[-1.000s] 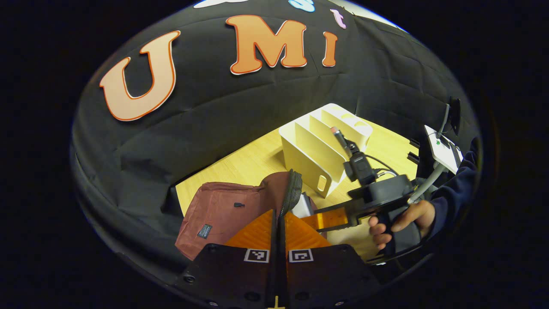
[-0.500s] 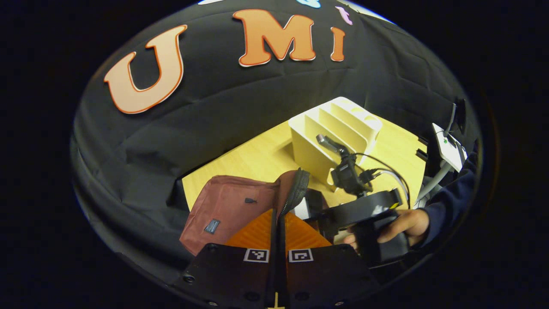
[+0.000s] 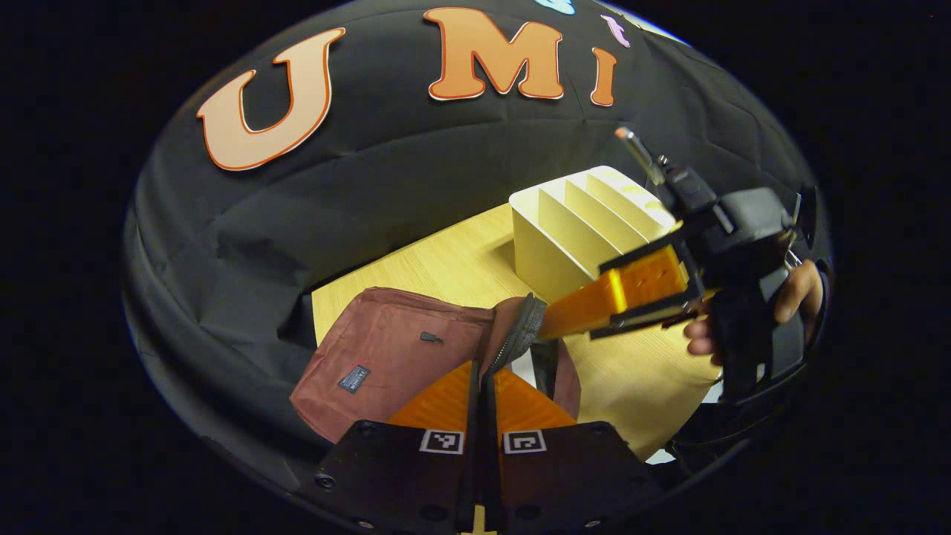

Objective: Open the schoolbag, grab two books from the bookshelf and put them into the schoolbag.

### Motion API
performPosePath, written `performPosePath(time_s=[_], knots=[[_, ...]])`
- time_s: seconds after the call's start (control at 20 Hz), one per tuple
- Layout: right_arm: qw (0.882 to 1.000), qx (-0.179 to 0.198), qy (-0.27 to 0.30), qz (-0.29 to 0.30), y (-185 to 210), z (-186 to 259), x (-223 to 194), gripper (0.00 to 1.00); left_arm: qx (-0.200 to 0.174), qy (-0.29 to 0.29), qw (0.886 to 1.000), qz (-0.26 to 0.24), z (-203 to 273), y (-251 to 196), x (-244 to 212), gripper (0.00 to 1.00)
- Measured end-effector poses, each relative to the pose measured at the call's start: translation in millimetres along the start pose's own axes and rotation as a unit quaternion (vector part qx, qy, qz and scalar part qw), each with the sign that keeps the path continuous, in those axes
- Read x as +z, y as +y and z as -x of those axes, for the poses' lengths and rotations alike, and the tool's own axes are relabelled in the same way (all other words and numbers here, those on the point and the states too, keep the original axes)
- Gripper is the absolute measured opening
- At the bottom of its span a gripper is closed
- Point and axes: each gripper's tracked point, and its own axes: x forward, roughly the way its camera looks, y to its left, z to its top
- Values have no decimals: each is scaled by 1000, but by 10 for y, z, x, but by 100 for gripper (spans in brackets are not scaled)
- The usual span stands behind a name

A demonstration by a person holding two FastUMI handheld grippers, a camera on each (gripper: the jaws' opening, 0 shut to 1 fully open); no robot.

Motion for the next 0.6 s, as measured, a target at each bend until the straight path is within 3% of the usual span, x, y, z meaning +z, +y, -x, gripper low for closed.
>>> performPosePath(time_s=[0.25,0.3,0.35,0.6], knots=[[993,-22,-87,72,-369,572,666,97,7,5,1000,-4,-99,-459,-45,18],[990,-31,-105,87,-479,679,792,97,12,7,1000,-5,-121,-539,-53,32],[987,-40,-121,101,-587,789,900,98,14,13,1000,-6,-154,-634,-86,29],[969,-84,-171,157,-1083,1238,1358,97,6,14,1000,10,-262,-1134,-18,88]])
